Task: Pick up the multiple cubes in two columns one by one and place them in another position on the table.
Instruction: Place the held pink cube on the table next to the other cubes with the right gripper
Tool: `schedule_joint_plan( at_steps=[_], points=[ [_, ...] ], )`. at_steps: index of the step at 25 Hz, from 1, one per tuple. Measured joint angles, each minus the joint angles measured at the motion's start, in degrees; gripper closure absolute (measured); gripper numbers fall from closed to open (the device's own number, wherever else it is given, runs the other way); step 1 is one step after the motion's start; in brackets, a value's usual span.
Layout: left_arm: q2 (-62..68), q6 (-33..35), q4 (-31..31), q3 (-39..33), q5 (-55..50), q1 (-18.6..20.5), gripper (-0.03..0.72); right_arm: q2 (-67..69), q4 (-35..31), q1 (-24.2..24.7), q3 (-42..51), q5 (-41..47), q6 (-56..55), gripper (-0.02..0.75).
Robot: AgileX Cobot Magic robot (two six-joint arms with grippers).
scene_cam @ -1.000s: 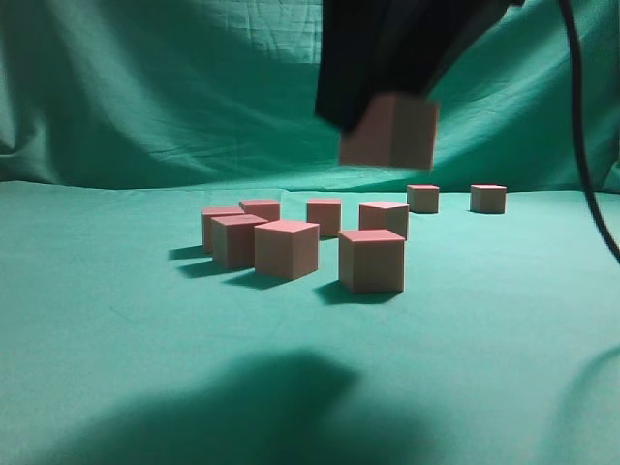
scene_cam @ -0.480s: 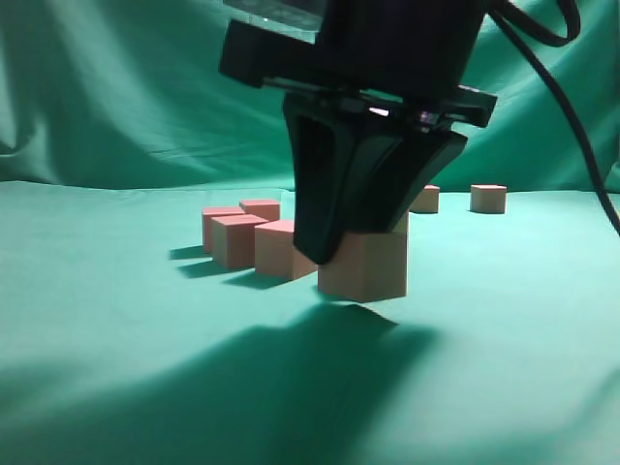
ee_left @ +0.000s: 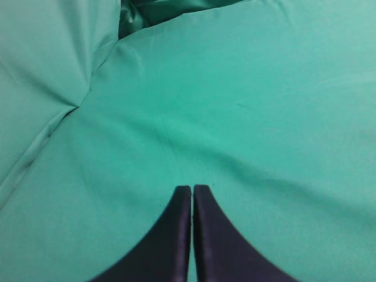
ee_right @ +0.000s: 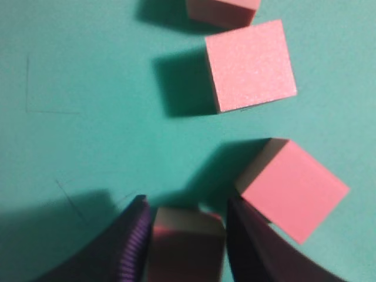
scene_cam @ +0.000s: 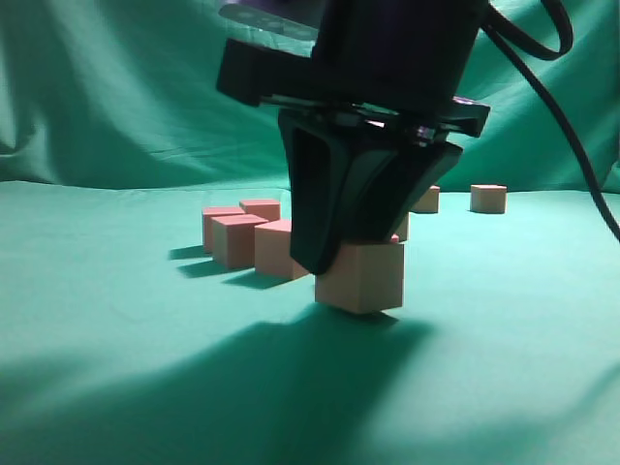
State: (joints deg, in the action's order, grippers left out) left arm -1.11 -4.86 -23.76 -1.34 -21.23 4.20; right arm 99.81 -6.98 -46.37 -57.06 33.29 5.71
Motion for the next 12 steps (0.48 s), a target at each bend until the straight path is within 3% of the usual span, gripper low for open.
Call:
schedule_joint_plan(
  at_steps=[1,6,12],
  points=[
    [0.00,0.00,0.00,0.00,0.00,0.00,0.688,0.00,0.00,0.00,0.00,0.00,0.43,0.456],
    [0.00,0.00,0.00,0.00,0.00,0.00,0.688,0.00,0.00,0.00,0.00,1.08,1.24,0.268],
    [0.00,0.00,0.00,0.00,0.00,0.00,0.688,-1.14,0.00,0.00,-3.75,11.23,1.35,0.281]
  ],
)
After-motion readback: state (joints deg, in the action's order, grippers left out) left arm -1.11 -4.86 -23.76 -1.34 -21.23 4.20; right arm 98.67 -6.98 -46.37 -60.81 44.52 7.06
